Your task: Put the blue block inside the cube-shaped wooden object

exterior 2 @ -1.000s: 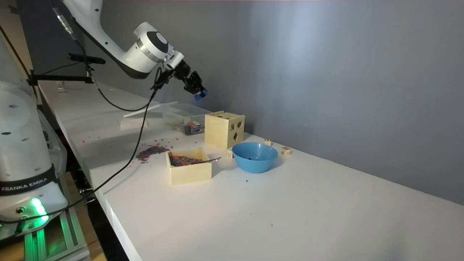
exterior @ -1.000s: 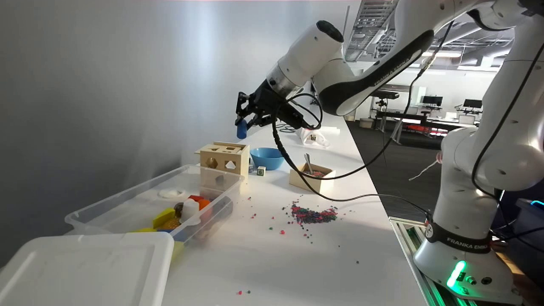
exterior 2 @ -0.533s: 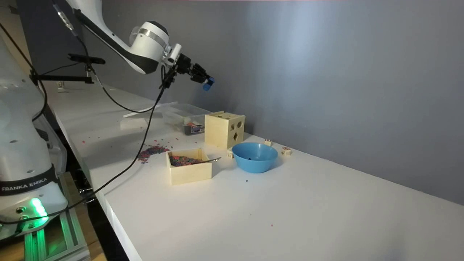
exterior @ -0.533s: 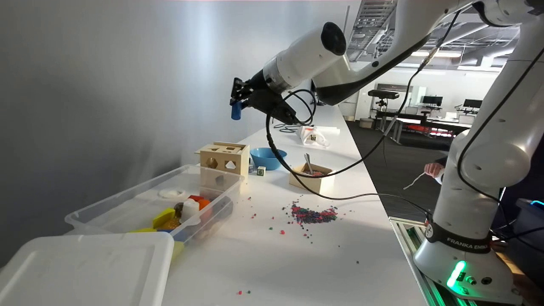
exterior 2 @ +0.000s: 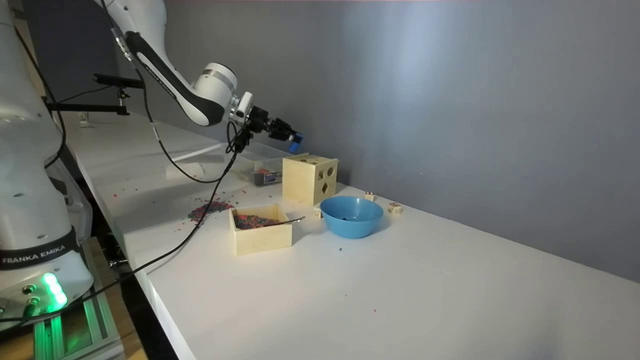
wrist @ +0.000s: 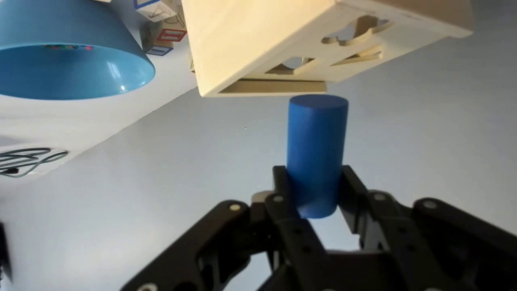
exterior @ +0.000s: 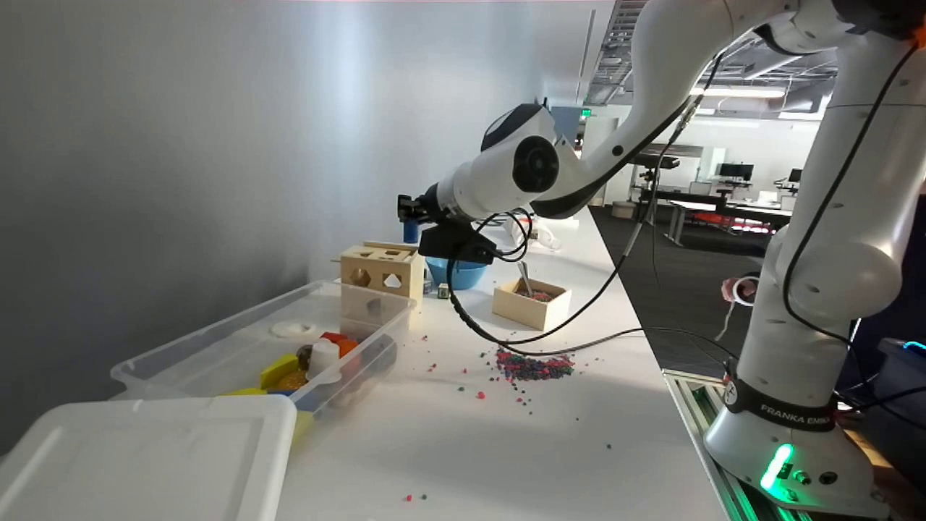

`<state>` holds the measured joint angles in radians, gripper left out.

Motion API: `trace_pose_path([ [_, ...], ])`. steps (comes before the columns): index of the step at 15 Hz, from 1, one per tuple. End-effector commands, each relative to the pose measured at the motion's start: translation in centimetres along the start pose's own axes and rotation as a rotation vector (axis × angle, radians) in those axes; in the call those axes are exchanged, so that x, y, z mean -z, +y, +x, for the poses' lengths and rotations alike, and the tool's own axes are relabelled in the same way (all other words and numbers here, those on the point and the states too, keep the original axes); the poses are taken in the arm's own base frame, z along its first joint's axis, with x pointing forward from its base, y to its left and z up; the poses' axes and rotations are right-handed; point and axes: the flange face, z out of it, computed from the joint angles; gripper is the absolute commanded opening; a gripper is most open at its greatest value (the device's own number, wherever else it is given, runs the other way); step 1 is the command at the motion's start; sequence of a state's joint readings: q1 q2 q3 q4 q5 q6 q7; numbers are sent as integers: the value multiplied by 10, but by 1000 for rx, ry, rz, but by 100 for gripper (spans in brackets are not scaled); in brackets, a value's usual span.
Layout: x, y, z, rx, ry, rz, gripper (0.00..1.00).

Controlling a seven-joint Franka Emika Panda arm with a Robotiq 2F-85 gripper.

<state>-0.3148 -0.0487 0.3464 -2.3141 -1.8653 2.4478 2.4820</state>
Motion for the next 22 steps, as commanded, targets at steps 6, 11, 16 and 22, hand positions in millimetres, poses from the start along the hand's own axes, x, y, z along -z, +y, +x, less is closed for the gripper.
trace_pose_path([
  [6,-4,-11,-11,8,14,3,8],
  [11,-25,-21,-13,34,39,-23,8],
  [16,-27,-20,-19,27,7,-35,33],
  [22,-33,-27,-25,11,-2,-34,8],
])
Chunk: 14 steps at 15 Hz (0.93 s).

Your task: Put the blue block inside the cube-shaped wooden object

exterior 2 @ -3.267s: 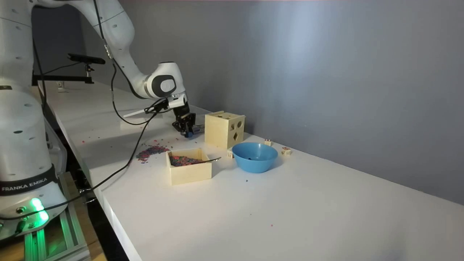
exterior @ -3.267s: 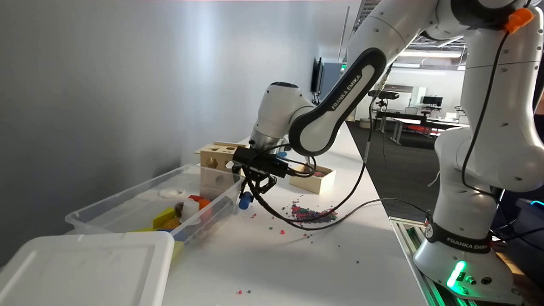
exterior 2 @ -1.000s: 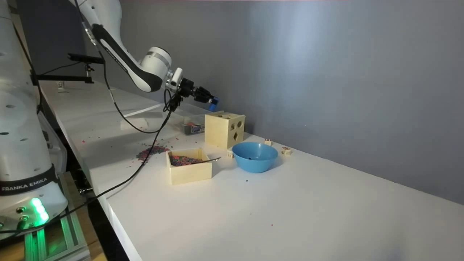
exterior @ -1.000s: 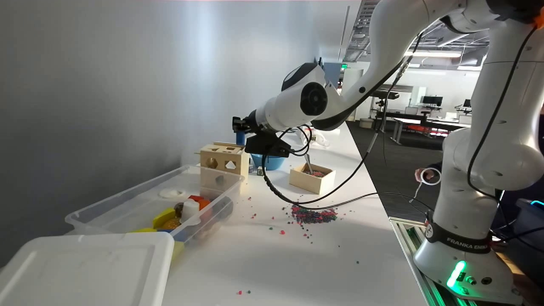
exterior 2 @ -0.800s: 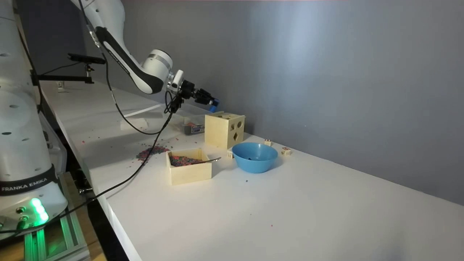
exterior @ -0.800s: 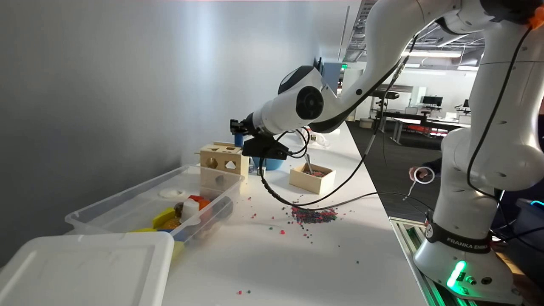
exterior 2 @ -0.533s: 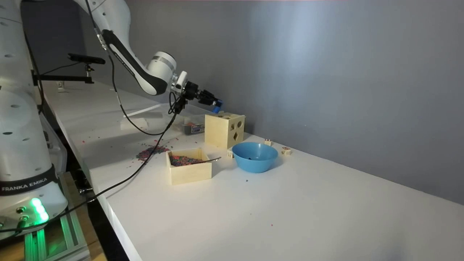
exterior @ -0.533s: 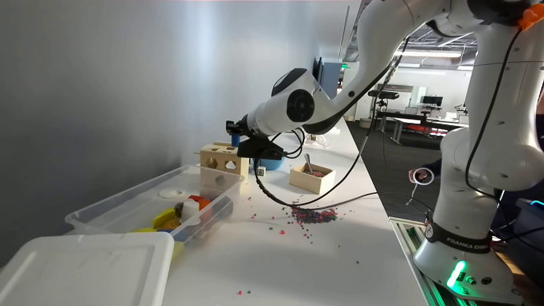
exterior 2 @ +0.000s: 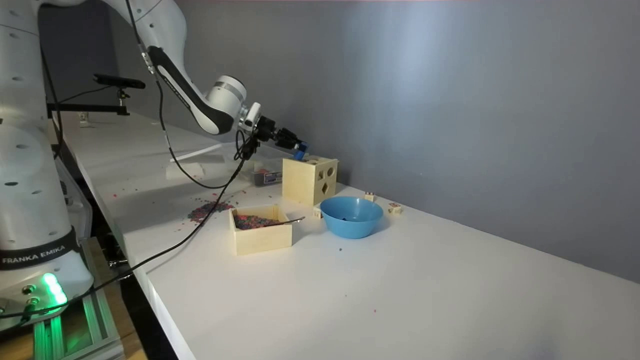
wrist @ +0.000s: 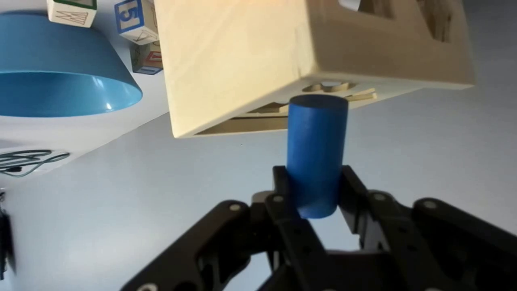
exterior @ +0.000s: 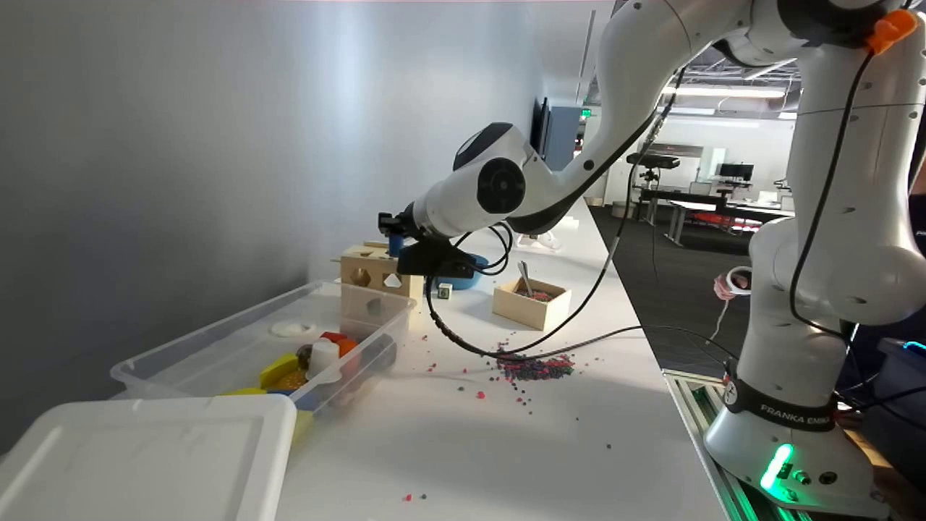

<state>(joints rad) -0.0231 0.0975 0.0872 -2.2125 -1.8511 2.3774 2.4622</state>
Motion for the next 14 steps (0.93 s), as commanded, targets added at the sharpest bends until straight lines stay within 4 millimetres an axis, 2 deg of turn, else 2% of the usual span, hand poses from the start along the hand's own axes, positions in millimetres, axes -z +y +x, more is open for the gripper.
trace_pose_path([
  [1,-3,-4,1,-18,1,-1,8],
  [7,-11,-19,-11,-22,-15,-2,8],
  [11,-17,-34,-8,-33,-11,3,8],
  [14,-23,-37,-10,-20,3,-6,8],
])
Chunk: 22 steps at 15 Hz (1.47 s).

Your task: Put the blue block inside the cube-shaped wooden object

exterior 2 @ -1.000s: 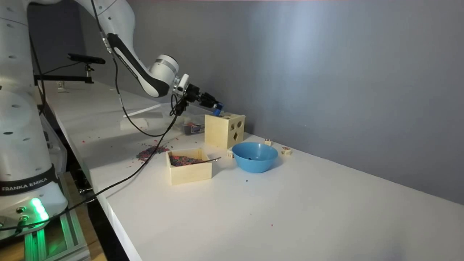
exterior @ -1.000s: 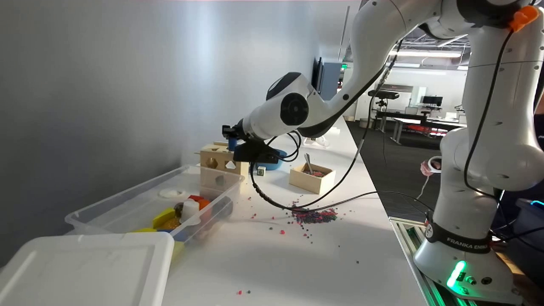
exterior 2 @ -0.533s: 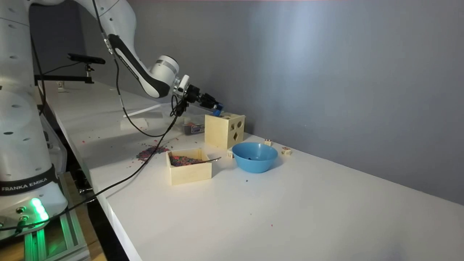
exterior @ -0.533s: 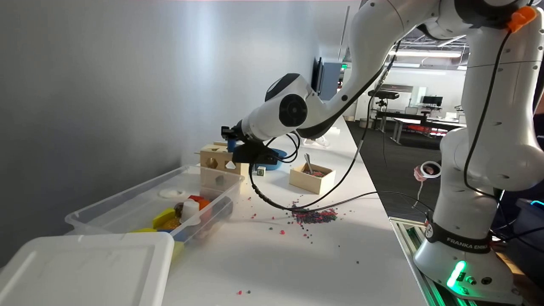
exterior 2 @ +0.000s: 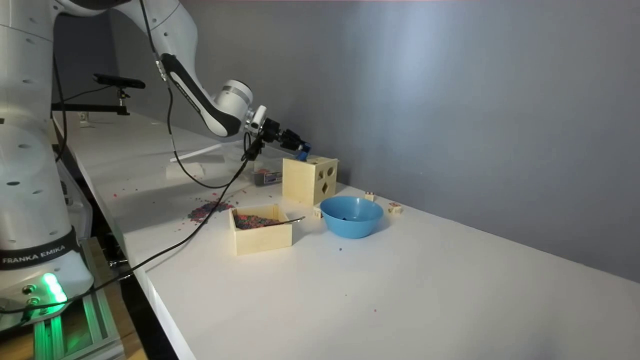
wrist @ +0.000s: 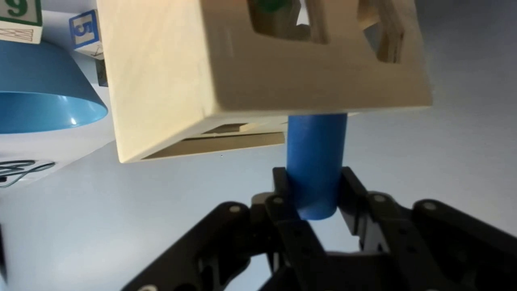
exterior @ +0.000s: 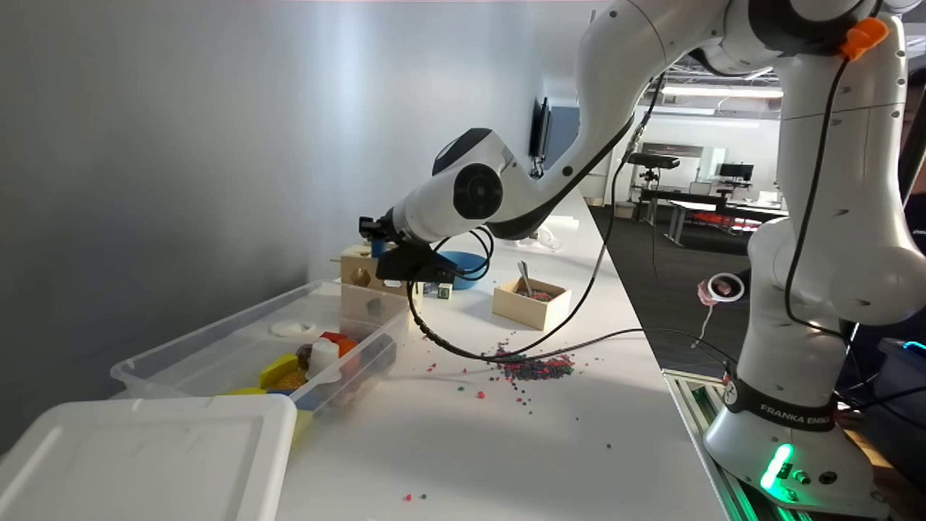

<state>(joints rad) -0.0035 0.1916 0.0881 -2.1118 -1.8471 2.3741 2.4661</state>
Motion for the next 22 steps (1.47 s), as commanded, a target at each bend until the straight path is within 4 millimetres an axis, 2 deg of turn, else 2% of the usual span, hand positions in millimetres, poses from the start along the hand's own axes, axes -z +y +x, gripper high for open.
trace_pose_path([
  [1,-9,-8,0,-3,13,-29,8],
  [6,-8,-3,4,41,41,-49,8],
  [11,-10,-3,-3,64,75,-70,8],
  [12,-9,-2,-4,69,75,-76,58],
  [13,-9,-3,-6,70,81,-74,59],
  [14,-9,-3,-8,74,83,-74,16],
  [15,-8,-4,-9,76,83,-70,20],
  [16,-7,-5,-10,77,81,-67,19],
  [19,-5,-8,-11,73,81,-59,0],
  [20,-3,-8,-10,70,76,-66,0],
  [21,-2,-9,-9,73,72,-66,35],
  [22,-1,-9,-8,68,71,-66,30],
])
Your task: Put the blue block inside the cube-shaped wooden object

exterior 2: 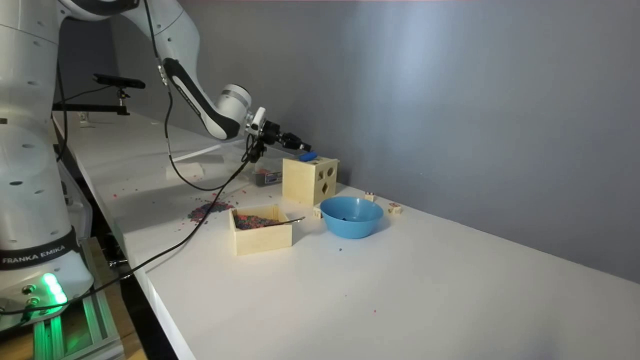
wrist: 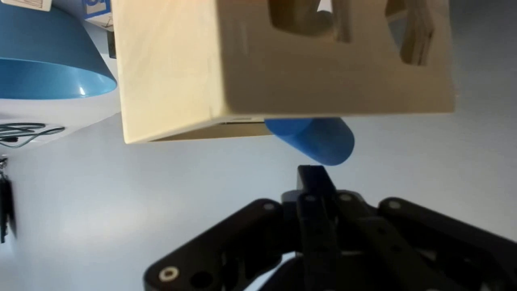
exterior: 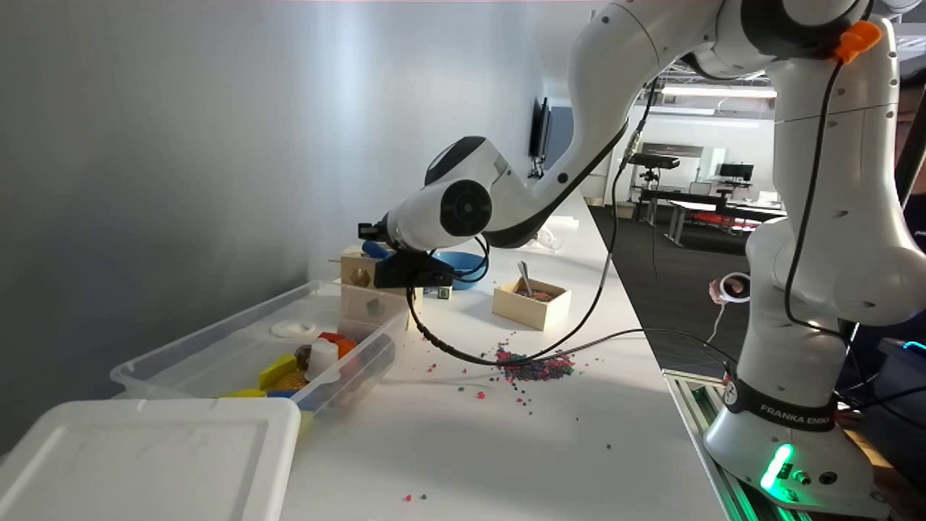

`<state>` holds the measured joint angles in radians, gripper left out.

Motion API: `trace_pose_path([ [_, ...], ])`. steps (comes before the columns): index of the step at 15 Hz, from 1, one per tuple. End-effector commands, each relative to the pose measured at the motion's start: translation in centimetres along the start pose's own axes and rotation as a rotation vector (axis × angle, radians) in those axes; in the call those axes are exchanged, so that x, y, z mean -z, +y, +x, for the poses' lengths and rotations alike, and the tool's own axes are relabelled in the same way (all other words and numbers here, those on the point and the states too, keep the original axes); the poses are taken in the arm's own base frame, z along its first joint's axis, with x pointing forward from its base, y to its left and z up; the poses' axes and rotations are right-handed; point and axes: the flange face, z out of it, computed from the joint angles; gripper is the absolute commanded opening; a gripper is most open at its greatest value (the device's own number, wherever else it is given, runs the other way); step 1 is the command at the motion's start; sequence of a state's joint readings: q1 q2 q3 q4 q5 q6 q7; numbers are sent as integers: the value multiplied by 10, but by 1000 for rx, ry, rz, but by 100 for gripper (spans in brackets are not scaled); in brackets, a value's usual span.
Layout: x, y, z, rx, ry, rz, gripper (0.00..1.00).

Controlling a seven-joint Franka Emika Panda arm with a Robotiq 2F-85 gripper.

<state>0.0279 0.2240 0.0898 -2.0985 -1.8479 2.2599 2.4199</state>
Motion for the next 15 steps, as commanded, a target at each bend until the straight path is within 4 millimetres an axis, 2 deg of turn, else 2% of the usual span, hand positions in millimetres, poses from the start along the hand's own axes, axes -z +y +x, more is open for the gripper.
trace_pose_path([
  [1,5,-2,4,-9,-5,-19,30],
  [4,11,2,22,-54,-14,-17,49],
  [8,25,17,79,-174,-112,-42,76],
  [11,34,41,131,-250,-263,26,97],
  [13,35,64,166,-330,-334,77,100],
  [14,23,38,142,-277,-279,35,92],
  [15,24,49,159,-298,-296,56,100],
])
